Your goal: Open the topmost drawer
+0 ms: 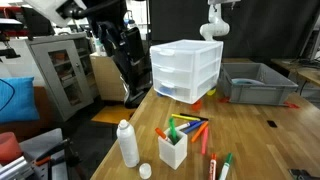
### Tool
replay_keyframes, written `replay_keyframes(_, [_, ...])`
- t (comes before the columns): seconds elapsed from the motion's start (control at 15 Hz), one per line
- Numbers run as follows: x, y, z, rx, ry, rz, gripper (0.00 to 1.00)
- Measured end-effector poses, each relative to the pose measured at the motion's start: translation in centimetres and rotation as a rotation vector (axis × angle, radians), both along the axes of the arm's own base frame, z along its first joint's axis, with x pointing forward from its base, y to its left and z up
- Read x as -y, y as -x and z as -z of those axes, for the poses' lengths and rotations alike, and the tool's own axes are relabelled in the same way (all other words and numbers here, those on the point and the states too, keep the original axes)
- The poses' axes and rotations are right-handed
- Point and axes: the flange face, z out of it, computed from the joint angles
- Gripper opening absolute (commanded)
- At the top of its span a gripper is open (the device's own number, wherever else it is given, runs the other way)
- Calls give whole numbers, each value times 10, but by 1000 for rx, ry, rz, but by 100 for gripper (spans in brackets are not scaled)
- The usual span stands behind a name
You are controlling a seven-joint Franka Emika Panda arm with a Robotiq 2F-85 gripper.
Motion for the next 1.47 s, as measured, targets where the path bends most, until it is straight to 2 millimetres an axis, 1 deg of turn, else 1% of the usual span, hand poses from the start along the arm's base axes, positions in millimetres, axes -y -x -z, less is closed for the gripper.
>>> replay_keyframes(0.27, [-3, -1, 1, -2, -17, 6, 100])
replay_keyframes(0.47, [-19, -10, 6, -11, -65, 13, 100])
replay_keyframes(0.67, [-39, -33, 16, 9, -114, 60, 100])
replay_keyframes(0.93, [-58, -74, 36, 20, -193, 195, 100])
replay_keyframes(1.07, [-65, -86, 43, 5, -209, 212, 100])
replay_keyframes(1.47, [-64, -89, 41, 8, -214, 226, 100])
